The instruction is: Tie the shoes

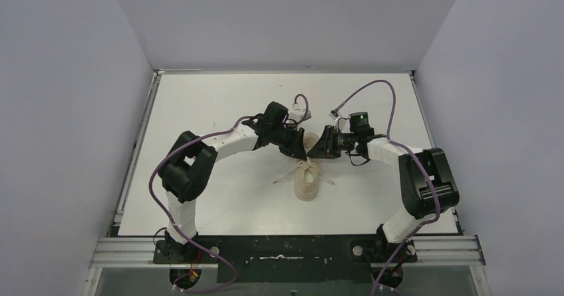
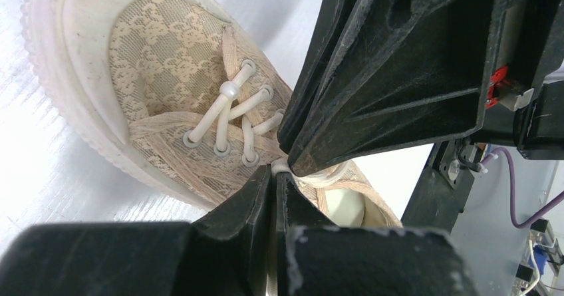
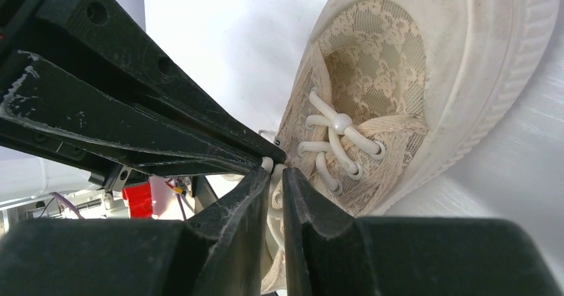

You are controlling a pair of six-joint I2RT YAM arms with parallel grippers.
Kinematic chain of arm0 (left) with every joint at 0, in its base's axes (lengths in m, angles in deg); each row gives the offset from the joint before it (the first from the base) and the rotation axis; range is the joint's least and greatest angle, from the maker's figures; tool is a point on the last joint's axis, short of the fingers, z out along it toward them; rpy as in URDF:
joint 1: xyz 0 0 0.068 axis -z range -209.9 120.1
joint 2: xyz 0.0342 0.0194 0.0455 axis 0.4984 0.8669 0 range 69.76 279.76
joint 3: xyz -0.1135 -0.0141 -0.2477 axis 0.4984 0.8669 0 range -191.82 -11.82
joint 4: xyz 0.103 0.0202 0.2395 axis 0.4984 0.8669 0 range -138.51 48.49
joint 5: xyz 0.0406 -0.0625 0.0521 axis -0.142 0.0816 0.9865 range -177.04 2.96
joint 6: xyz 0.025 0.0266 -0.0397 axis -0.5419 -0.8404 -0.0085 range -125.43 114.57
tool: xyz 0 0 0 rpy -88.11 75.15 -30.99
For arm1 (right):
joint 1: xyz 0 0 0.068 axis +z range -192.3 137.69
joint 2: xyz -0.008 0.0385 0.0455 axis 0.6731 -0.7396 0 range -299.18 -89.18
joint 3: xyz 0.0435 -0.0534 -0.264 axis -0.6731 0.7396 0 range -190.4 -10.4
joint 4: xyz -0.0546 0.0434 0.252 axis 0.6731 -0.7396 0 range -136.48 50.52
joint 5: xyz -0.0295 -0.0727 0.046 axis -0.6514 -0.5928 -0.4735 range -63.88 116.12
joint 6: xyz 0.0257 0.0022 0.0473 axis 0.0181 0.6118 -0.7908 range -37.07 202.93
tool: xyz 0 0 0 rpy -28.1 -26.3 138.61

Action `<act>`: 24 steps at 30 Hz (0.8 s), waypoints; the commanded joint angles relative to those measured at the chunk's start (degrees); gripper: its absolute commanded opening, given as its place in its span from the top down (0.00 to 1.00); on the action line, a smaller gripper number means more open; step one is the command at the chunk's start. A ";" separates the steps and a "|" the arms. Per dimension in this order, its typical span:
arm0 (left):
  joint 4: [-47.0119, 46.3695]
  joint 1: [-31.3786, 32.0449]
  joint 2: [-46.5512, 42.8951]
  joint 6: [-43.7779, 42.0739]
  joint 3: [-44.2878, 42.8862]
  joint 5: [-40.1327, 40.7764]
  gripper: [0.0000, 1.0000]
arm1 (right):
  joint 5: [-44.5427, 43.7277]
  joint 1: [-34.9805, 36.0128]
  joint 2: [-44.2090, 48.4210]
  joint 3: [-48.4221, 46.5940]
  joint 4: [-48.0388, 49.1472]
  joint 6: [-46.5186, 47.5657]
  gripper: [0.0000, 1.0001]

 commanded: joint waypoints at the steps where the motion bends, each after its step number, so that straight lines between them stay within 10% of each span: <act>1: -4.49 -0.03 -4.18 0.20 0.03 0.04 1.00 | 1.52 1.25 -1.63 -1.49 3.09 -0.27 0.83; 24: -24.62 -1.16 -3.53 14.81 7.31 -1.38 1.00 | 5.99 1.45 -1.35 3.17 10.98 -6.09 0.79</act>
